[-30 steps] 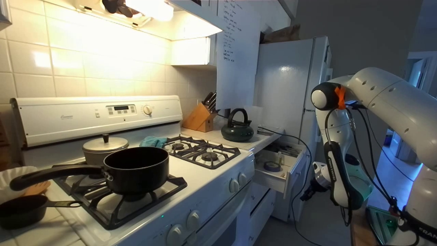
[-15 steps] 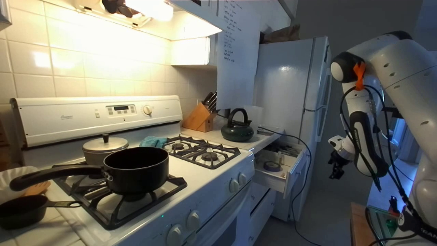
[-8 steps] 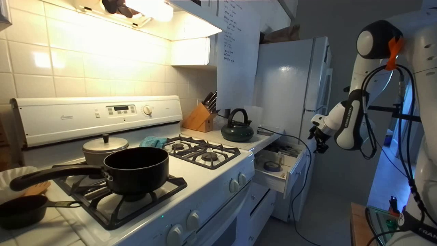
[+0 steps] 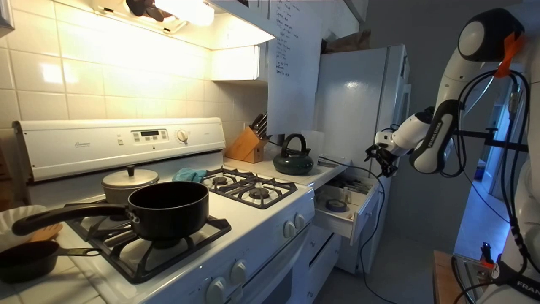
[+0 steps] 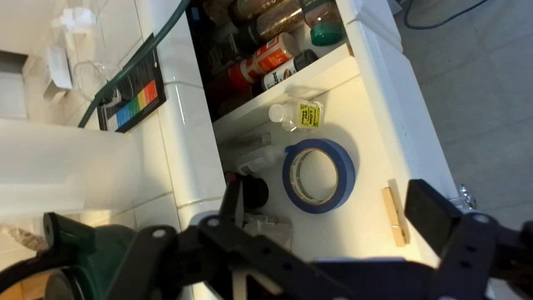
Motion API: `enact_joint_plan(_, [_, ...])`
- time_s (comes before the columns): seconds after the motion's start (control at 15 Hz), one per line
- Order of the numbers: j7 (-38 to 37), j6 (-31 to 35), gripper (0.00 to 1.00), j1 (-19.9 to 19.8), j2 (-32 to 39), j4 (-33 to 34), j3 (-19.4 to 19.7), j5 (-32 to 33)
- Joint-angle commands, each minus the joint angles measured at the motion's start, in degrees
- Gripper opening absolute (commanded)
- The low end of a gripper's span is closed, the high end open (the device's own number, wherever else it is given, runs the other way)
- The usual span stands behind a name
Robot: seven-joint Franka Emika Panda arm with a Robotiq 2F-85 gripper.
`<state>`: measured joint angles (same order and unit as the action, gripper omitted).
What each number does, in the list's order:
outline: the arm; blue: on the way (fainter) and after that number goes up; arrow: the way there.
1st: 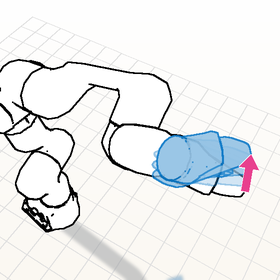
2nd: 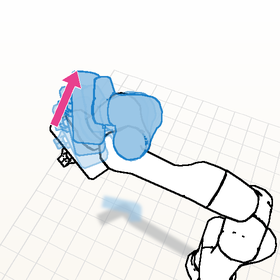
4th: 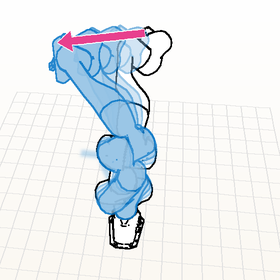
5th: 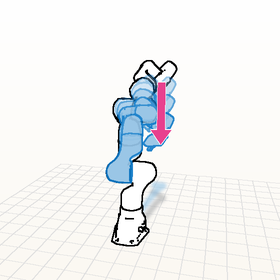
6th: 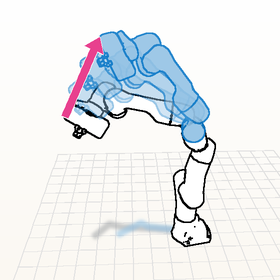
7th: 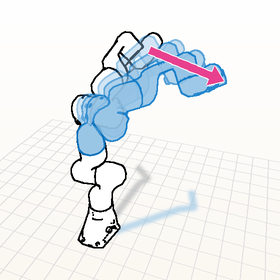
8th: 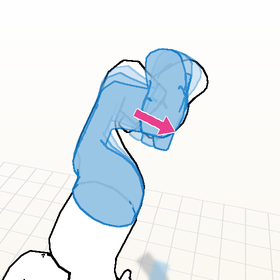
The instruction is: Pull open the drawer and take out the clear bottle
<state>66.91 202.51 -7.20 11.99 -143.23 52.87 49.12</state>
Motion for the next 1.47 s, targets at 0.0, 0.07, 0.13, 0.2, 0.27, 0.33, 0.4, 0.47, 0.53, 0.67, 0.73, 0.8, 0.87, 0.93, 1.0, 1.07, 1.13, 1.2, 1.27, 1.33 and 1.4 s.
enact_joint_plan(0.0, [7.61,1.96,1.0,-6.49,-3.45,-1.27,-4.37,7.48])
enact_joint_plan(0.07, [9.08,3.62,1.0,-8.2,-3.32,-1.01,-5.36,9.32])
enact_joint_plan(0.13, [10.19,6.09,1.0,-10.05,-2.91,-0.92,-6.35,11.23])
enact_joint_plan(0.2, [8.41,5.99,1.0,-11.21,-3.14,-0.72,-7.52,10.56])
enact_joint_plan(0.27, [6.09,4.86,1.0,-11.76,-3.47,-0.29,-8.15,7.19])
enact_joint_plan(0.33, [4.56,4.2,1.0,-8.93,-3.05,-0.06,-5.37,2.74])
enact_joint_plan(0.4, [1.97,1.69,1.0,-12.26,-4.36,0.12,-9.14,2.48])
enact_joint_plan(0.47, [0.14,1.24,1.0,-9.63,-3.8,0.85,-6.63,0.45])
enact_joint_plan(0.53, [-1.14,-1.11,1.0,-12.14,-4.66,1.18,-9.76,-1.43])
enact_joint_plan(0.67, [-4.82,-4.84,1.0,-12.38,-4.97,2.25,-11.42,-5.05])
enact_joint_plan(0.73, [-6.74,-7.08,1.0,-12.5,-4.95,2.99,-12.58,-6.94])
enact_joint_plan(0.8, [-8.6,-9.1,1.0,-12.72,-4.79,3.58,-13.68,-8.79])
enact_joint_plan(0.87, [-10.63,-11.43,1.0,-12.74,-4.23,4.57,-14.88,-10.8])
enact_joint_plan(0.93, [-12.42,-13.27,1.0,-12.88,-3.58,5.54,-15.86,-12.76])
enact_joint_plan(1.0, [-14.2,-15.84,1.0,-13.02,-2.93,6.67,-16.98,-14.83])
enact_joint_plan(1.07, [-15.79,-18.27,1.0,-13.14,-2.83,7.52,-17.97,-16.71])
enact_joint_plan(1.13, [-17.37,-21.1,1.0,-13.22,-2.27,8.65,-19.07,-18.67])
enact_joint_plan(1.2, [-18.9,-23.44,1.0,-13.47,-1.78,9.6,-20.09,-20.62])
enact_joint_plan(1.27, [-20.22,-25.79,1.0,-13.9,-1.19,10.63,-21.26,-22.75])
enact_joint_plan(1.33, [-19.41,-28.14,1.0,-14.56,-0.54,11.52,-22.92,-27.06])
enact_joint_plan(1.4, [-19.35,-30.2,1.0,-15.45,0.64,12.82,-24.41,-30.64])
